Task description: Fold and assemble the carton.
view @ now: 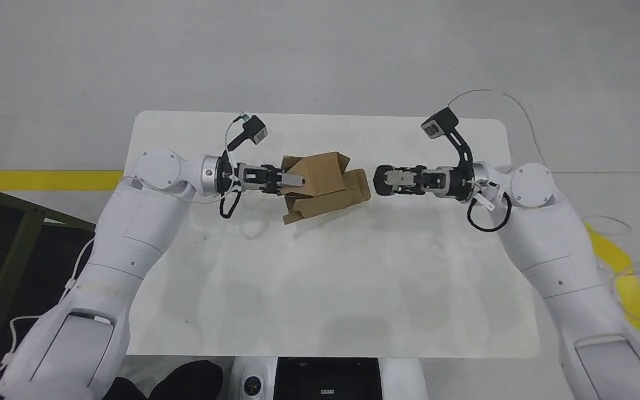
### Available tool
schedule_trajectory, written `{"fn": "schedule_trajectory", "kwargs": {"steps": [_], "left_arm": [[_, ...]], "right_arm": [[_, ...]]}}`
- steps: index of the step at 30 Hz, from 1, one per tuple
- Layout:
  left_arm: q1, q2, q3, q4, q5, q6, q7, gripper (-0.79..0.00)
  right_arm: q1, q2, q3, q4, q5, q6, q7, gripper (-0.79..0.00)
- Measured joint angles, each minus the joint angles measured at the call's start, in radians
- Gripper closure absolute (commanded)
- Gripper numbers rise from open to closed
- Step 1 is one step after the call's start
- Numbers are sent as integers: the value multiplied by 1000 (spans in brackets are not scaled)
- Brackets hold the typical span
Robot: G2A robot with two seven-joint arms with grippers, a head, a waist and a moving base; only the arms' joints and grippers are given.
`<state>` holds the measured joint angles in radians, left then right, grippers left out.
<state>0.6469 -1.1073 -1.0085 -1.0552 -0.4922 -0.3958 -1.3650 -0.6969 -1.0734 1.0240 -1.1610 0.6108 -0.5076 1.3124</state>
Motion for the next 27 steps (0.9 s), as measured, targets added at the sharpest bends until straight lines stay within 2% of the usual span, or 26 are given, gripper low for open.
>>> {"fn": "schedule_trajectory", "kwargs": {"steps": [15, 27], "left_arm": [[9, -3, 7, -48, -5, -15, -16, 0], [12, -5, 7, -62, -8, -13, -9, 0]], "right_arm": [[92, -53, -121, 110, -113, -29, -63, -357], [112, -81, -165, 143, -124, -31, -80, -345]]}}
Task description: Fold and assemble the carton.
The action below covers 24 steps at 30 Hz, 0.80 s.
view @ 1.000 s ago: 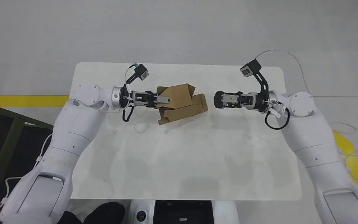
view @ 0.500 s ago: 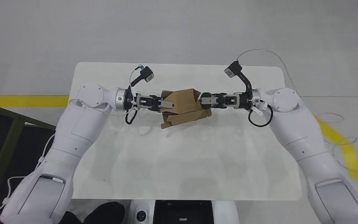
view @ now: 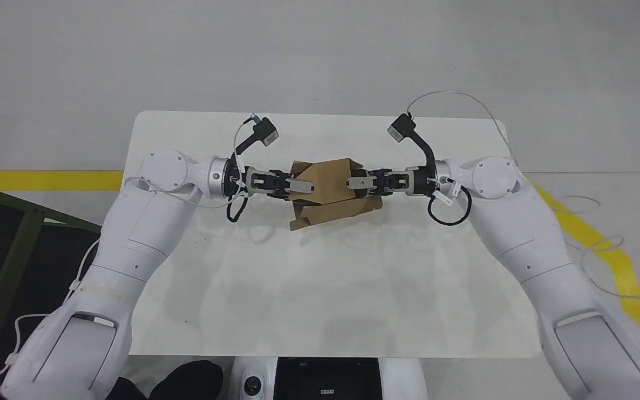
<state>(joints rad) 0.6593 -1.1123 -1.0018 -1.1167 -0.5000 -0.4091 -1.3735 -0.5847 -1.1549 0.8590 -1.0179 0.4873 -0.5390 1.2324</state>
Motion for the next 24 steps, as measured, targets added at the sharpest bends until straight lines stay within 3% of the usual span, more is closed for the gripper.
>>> {"fn": "schedule_trajectory", "kwargs": {"steps": [10, 24], "left_arm": [[0, -1, 1, 1, 1, -3, -1, 0], [5, -3, 4, -1, -8, 2, -13, 0]], "right_arm": [[8, -23, -25, 18, 31, -3, 14, -323], [30, -46, -32, 57, 106, 14, 62, -231]]}}
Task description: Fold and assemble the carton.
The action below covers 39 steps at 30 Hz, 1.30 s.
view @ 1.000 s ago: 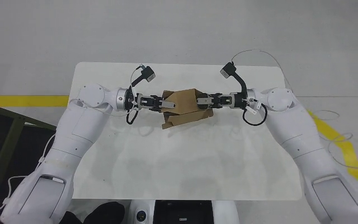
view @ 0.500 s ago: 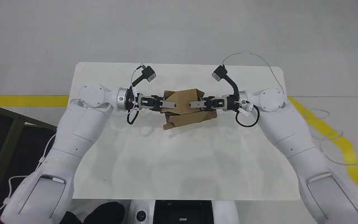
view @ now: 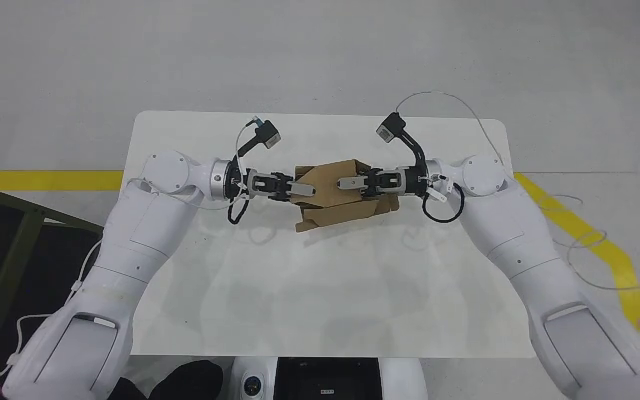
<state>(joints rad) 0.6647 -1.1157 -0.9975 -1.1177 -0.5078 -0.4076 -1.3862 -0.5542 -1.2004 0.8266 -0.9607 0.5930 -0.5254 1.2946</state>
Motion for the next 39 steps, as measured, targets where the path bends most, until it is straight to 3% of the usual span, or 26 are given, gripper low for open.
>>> {"fn": "schedule_trajectory", "kwargs": {"steps": [5, 10, 13, 15, 16, 17, 39], "left_arm": [[-1, -1, 1, 0, -1, 0, -4, 0], [0, -2, 4, 0, -4, 5, -9, 0], [1, -3, 5, 1, -7, 8, -14, 0], [1, -3, 6, 2, -8, 11, -16, -117], [0, -3, 6, 2, -10, 12, -17, -277], [0, -4, 7, 2, -11, 13, -18, -785], [15, -2, -44, -54, -179, 57, -84, -785]], "right_arm": [[8, -6, -10, 5, -8, 4, 4, -172], [15, -11, -19, 12, -16, 6, 6, 0], [17, -12, -21, 15, -17, 6, 6, 0], [18, -13, -22, 16, -18, 5, 5, 0], [19, -13, -22, 17, -18, 5, 5, 0], [19, -13, -22, 17, -19, 4, 4, 0], [34, -31, -24, 57, -88, -47, -78, 0]]}}
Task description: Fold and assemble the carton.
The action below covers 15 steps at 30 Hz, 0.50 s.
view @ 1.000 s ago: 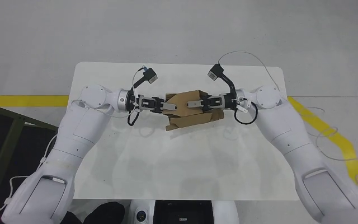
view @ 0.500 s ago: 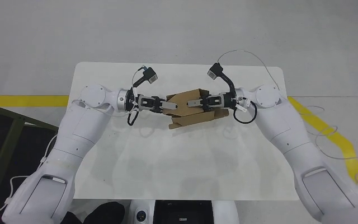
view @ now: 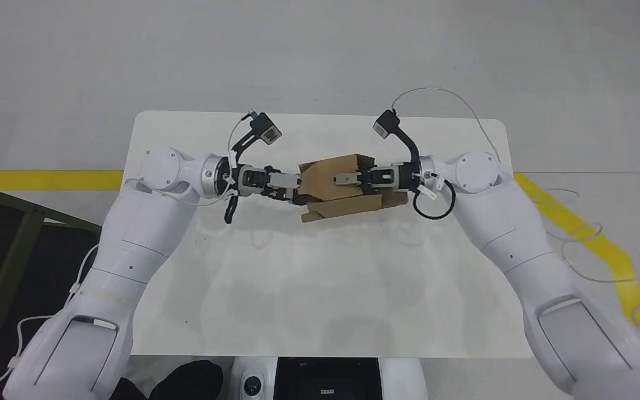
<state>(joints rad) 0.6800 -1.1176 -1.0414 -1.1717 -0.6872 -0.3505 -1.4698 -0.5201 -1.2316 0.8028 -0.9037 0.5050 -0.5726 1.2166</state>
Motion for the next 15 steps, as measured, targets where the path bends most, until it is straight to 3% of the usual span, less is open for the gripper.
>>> {"fn": "schedule_trajectory", "kwargs": {"steps": [15], "left_arm": [[-15, -8, 8, -18, 11, -1, 16, -785]], "right_arm": [[-12, -12, 3, -57, -40, 3, -21, 0]]}}
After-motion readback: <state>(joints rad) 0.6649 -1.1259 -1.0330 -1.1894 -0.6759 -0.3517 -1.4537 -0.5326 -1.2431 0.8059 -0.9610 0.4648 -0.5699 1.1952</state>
